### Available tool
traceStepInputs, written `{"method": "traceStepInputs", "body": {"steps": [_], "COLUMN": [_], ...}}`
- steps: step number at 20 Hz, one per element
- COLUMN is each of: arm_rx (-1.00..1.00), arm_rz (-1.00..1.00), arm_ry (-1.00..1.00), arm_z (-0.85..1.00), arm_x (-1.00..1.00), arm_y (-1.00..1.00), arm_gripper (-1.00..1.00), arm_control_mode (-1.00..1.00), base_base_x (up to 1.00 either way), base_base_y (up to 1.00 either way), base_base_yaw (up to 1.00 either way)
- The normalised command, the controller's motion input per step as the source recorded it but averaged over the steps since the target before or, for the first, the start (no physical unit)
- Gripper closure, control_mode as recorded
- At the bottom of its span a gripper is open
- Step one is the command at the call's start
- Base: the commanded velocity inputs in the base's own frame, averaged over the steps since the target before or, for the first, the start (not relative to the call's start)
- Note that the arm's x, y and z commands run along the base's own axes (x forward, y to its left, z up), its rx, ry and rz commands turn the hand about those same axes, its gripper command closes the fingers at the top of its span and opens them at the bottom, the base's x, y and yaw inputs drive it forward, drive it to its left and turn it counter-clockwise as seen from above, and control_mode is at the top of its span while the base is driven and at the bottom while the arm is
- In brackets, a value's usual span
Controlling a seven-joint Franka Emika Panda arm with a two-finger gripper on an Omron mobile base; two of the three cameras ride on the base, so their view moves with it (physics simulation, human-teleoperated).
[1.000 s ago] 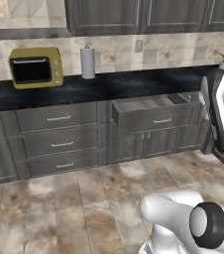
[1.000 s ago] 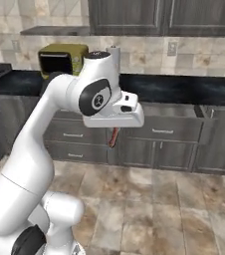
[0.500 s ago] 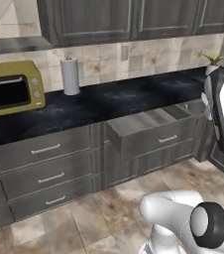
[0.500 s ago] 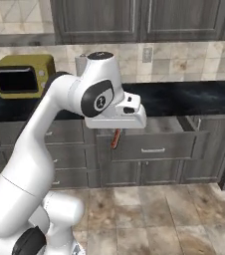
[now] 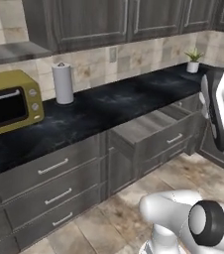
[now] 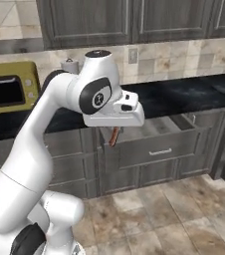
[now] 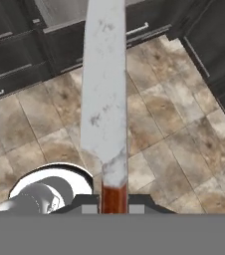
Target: Pick up the metallic utensils from the counter and place them in the open drawer. Make sure not to pick up any wooden utensils.
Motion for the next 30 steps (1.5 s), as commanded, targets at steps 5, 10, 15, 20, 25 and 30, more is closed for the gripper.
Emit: {"method": "traceStepInputs", "body": {"steps": [5, 10, 15, 20, 25, 30], "arm_rx": [0.0, 0.0, 0.0, 0.0, 0.0, 0.0], "arm_rz": [0.0, 0.0, 0.0, 0.0, 0.0, 0.0], "arm_ry": [0.0, 0.0, 0.0, 0.0, 0.0, 0.0], "arm_z": [0.0, 0.0, 0.0, 0.0, 0.0, 0.0], "arm_x": [0.0, 0.0, 0.0, 0.0, 0.0, 0.0], "arm_y": [0.0, 0.0, 0.0, 0.0, 0.0, 0.0], "arm_gripper": [1.0, 1.0, 1.0, 1.0, 1.0, 1.0], "arm_control_mode": [1.0, 1.0, 1.0, 1.0, 1.0, 1.0], "base_base_x": [0.48, 0.94, 0.8, 0.55, 0.05, 0.0], "base_base_y": [0.5, -0.08, -0.51, -0.5, -0.38, -0.43], "base_base_yaw": [-0.31, 0.01, 0.26, 0.4, 0.49, 0.47]}}
